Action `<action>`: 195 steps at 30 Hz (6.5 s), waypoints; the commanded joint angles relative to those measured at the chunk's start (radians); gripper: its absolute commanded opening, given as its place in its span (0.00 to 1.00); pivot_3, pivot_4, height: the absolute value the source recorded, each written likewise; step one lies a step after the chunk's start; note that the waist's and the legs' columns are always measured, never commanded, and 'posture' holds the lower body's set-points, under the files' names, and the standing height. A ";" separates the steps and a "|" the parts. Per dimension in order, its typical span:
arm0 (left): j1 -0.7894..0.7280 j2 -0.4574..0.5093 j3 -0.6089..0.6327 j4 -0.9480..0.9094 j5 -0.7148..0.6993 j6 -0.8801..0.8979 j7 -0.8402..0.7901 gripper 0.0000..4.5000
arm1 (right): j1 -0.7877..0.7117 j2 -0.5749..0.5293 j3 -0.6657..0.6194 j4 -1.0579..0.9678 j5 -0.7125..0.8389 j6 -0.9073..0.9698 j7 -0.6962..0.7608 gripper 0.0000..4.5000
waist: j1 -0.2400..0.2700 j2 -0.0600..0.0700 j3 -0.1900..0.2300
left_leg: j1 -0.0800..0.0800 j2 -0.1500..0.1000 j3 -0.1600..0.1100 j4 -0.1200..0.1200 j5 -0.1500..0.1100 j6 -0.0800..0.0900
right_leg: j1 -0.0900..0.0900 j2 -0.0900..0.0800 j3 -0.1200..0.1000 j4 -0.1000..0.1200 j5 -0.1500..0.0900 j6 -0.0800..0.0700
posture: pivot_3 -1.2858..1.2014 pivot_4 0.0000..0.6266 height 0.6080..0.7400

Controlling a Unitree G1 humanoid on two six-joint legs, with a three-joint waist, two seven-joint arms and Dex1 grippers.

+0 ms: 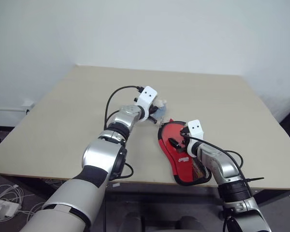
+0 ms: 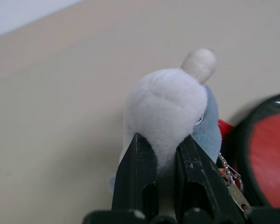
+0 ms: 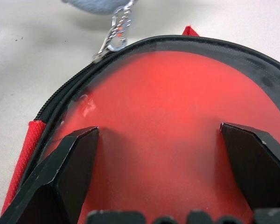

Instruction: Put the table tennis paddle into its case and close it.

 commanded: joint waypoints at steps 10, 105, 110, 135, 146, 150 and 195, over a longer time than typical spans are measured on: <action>-0.077 -0.206 0.049 -0.060 -0.020 -0.244 -0.018 0.00 | 0.087 -0.026 0.000 0.094 -0.052 0.058 -0.034 1.00 | 0.018 0.002 0.000 | -0.001 -0.001 0.000 0.000 -0.001 -0.005 | 0.000 -0.001 -0.001 -0.001 0.000 0.000 | 0.52 0.00 0.91; 0.559 0.063 -0.167 -0.672 -0.136 0.062 -0.601 0.69 | -0.204 -0.007 -0.158 0.023 0.186 -0.049 0.107 0.01 | -0.010 0.031 0.011 | -0.013 -0.004 -0.008 0.003 0.006 0.001 | -0.007 0.000 -0.004 0.003 0.000 -0.001 | 0.52 0.00 0.91; 0.563 0.065 -0.172 -0.661 -0.129 0.050 -0.584 0.69 | -0.220 0.003 -0.158 0.064 0.159 -0.082 0.087 0.01 | -0.010 0.031 0.011 | -0.013 -0.004 -0.007 0.003 0.006 0.001 | -0.007 0.000 -0.004 0.003 0.000 -0.001 | 0.52 0.00 0.91; 0.594 0.076 -0.181 -0.697 -0.126 0.065 -0.569 0.69 | -0.305 0.064 -0.215 0.223 0.236 0.100 0.109 0.59 | -0.014 0.033 0.010 | -0.012 -0.004 -0.007 0.002 0.006 0.001 | -0.006 0.000 -0.004 0.004 0.001 -0.001 | 0.52 0.00 0.91; 0.604 0.096 -0.195 -0.707 -0.100 0.096 -0.539 0.69 | -0.335 0.103 -0.245 0.246 0.207 -0.064 0.065 0.01 | -0.028 0.033 0.010 | -0.011 -0.004 -0.008 0.002 0.006 0.000 | -0.006 0.000 -0.004 0.005 0.001 -0.001 | 0.52 0.00 0.91; 0.607 0.102 -0.194 -0.713 -0.101 0.102 -0.535 0.69 | -0.389 0.108 -0.258 0.311 0.202 -0.115 0.053 0.01 | -0.036 0.033 0.010 | -0.010 -0.003 -0.008 0.002 0.007 0.000 | -0.005 0.000 -0.004 0.005 0.001 -0.001 | 0.52 0.00 0.91; 0.532 0.035 -0.229 -0.589 -0.095 0.078 -0.576 0.69 | 0.407 -0.266 -0.648 -0.435 0.430 0.051 -0.091 0.01 | 0.017 0.035 0.009 | -0.004 -0.005 -0.007 -0.004 0.007 0.000 | 0.000 -0.001 -0.001 -0.001 0.000 -0.001 | 0.52 0.00 0.91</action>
